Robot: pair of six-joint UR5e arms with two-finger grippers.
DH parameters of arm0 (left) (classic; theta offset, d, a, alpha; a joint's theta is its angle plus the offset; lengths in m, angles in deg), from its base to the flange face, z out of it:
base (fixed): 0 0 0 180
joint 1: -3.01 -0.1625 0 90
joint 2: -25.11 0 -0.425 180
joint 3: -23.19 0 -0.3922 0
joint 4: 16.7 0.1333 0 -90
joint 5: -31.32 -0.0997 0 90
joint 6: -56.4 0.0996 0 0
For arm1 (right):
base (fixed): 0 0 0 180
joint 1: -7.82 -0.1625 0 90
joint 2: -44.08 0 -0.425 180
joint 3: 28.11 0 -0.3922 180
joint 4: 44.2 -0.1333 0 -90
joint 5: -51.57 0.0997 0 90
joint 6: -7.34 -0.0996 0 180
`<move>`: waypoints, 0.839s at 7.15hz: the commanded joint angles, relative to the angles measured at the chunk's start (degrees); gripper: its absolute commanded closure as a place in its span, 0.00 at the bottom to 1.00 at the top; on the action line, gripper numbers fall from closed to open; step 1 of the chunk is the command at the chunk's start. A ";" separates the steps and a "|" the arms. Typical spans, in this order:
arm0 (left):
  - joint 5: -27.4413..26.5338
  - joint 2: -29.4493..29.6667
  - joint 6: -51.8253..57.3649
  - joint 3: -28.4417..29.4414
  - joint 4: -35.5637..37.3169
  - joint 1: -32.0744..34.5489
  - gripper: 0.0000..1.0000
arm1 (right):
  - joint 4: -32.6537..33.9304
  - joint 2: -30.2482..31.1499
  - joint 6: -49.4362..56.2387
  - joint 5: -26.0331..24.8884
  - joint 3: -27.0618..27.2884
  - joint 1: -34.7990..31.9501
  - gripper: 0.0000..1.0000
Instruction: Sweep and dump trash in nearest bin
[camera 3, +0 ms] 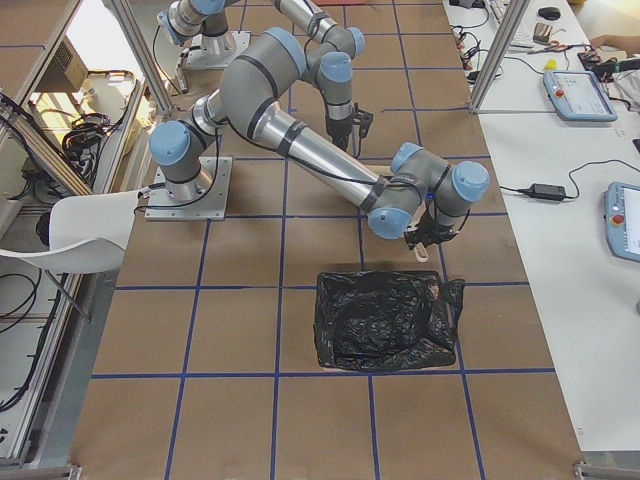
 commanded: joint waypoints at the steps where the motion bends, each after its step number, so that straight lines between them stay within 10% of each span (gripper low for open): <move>1: -0.37 -1.69 1.20 -0.65 0.00 0.42 0.98 | -0.09 -0.05 0.00 0.00 0.03 -0.01 1.00; 6: 0.15 -0.47 2.97 -1.09 0.00 -10.02 0.98 | -0.09 -0.14 0.08 0.00 0.03 -0.01 1.00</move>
